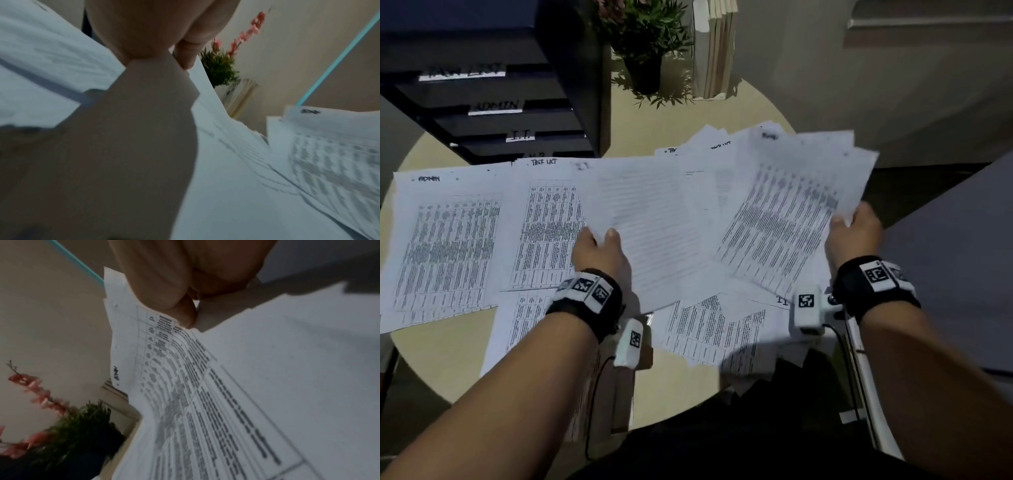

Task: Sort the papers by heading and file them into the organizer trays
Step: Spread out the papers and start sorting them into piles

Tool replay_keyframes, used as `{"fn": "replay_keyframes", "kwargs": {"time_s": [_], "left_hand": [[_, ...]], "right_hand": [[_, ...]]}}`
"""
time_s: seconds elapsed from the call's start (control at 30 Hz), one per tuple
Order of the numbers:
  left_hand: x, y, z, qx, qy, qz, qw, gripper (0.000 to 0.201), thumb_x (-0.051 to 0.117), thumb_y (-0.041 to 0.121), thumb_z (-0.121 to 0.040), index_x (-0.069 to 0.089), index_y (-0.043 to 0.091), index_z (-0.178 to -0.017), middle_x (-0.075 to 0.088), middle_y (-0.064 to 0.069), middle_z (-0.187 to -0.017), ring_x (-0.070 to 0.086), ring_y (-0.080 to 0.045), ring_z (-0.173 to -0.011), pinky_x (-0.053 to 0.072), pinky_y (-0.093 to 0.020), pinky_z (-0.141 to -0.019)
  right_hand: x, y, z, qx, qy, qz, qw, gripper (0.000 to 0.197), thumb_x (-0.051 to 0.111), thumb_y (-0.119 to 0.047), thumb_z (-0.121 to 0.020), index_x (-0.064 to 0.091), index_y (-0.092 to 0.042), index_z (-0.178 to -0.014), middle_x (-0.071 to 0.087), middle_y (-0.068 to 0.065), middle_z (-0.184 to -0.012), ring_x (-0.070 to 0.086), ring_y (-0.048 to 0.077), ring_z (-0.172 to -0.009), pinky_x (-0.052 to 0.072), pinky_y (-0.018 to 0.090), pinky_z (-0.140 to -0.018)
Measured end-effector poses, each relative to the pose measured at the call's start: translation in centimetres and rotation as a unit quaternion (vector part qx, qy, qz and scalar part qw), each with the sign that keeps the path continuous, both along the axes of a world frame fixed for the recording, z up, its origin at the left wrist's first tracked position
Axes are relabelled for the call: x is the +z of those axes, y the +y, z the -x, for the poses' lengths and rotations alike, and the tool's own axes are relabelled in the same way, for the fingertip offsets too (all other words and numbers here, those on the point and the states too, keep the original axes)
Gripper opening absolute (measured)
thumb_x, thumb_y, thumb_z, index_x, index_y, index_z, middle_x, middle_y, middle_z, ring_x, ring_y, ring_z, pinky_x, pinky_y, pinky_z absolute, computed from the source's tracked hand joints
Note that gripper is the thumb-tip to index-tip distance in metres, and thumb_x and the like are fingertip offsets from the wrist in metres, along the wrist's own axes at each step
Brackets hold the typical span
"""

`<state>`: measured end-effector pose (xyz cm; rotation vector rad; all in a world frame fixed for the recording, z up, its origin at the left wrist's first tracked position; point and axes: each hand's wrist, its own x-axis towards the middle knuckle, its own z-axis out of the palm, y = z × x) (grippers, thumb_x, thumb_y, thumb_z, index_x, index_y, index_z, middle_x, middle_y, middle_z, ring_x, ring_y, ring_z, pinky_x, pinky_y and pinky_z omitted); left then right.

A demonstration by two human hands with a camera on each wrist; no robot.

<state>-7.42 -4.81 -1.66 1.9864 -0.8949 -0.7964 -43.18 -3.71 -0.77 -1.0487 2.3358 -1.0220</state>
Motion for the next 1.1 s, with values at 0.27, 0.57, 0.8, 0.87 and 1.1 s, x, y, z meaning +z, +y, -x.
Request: {"fn": "replay_keyframes", "kwargs": {"time_s": [0.27,0.57,0.8,0.87,1.1], "left_hand": [[1.0,-2.7,-2.9,-0.032,-0.037,-0.014,0.999,0.028,0.058,0.014,-0.093,0.060,0.004,-0.120,0.064,-0.011,-0.108,0.058,-0.021,-0.095,0.040,-0.025,-0.079],[1.0,-2.4,-2.8,-0.098,-0.085,-0.058,0.990,0.029,0.053,0.009,-0.094,0.055,0.006,-0.123,0.063,-0.015,-0.111,0.058,-0.028,-0.096,0.039,-0.030,-0.078],[1.2,-0.9,-1.8,-0.184,0.002,-0.005,0.983,0.052,0.051,0.007,-0.097,0.048,0.039,-0.139,0.052,0.010,-0.130,0.058,-0.009,-0.094,0.051,-0.028,-0.086],[1.5,-0.9,-1.1,-0.155,0.077,-0.023,0.985,0.021,0.051,0.040,-0.099,0.071,0.034,-0.105,0.067,0.003,-0.110,0.062,-0.016,-0.097,0.049,-0.036,-0.097],[-0.2,0.0,-1.3,-0.181,0.004,-0.086,0.980,0.026,0.072,0.016,-0.086,0.063,0.012,-0.111,0.068,-0.004,-0.101,0.065,-0.026,-0.095,0.054,-0.038,-0.086]], "right_hand": [[1.1,-1.0,1.9,0.015,-0.128,0.017,0.992,0.025,0.057,-0.012,-0.090,0.063,-0.012,-0.114,0.067,0.010,-0.115,0.063,0.024,-0.102,0.049,0.038,-0.097],[-3.3,1.0,-3.1,0.088,-0.210,-0.079,0.971,0.022,0.062,-0.030,-0.089,0.064,-0.011,-0.100,0.071,0.008,-0.104,0.067,0.030,-0.095,0.053,0.052,-0.093],[-1.4,-0.7,-5.3,0.090,-0.392,-0.039,0.915,0.026,0.057,-0.004,-0.095,0.064,-0.005,-0.120,0.071,0.014,-0.114,0.067,0.034,-0.108,0.050,0.053,-0.098],[-1.4,-0.7,-6.9,0.108,-0.405,-0.038,0.907,0.024,0.055,0.000,-0.096,0.065,-0.004,-0.118,0.071,0.015,-0.113,0.066,0.034,-0.108,0.050,0.051,-0.098],[-2.7,-1.9,-9.7,0.201,-0.190,-0.083,0.957,0.013,0.060,-0.027,-0.087,0.072,-0.027,-0.081,0.066,-0.007,-0.080,0.058,0.019,-0.077,0.042,0.027,-0.076]]}}
